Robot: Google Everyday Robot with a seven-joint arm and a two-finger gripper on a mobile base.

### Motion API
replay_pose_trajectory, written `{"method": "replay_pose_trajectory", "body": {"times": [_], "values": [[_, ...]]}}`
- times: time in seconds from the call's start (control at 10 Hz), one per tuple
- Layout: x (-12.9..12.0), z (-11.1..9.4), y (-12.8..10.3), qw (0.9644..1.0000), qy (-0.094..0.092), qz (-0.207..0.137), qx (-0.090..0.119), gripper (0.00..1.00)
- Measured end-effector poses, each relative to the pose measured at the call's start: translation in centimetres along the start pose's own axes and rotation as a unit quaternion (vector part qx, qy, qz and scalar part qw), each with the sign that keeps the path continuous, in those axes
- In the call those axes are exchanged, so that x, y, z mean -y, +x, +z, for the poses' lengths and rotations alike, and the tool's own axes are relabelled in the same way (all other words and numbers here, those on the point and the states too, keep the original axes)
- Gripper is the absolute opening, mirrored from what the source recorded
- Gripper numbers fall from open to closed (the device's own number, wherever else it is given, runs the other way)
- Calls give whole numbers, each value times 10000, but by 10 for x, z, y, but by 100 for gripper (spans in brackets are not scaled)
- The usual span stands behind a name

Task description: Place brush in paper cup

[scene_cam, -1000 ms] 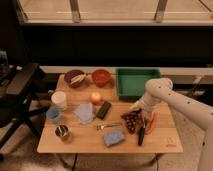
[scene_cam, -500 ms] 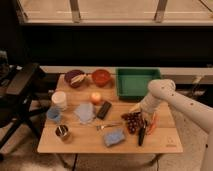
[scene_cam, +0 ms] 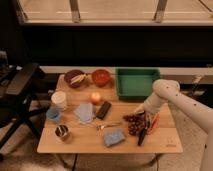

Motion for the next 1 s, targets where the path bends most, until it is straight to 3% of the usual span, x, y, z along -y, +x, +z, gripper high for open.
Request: {"method": "replay_pose_trajectory", "body": {"times": [0.2,0.4,0.7,1.0], "values": [[3,2,-3,10000,2,64,-68,15],[3,2,-3,10000,4,55,-76,1],[1,0,-3,10000,-2,31,-69,0],[-19,-27,-2,9993,-212,-222,198,0]]}}
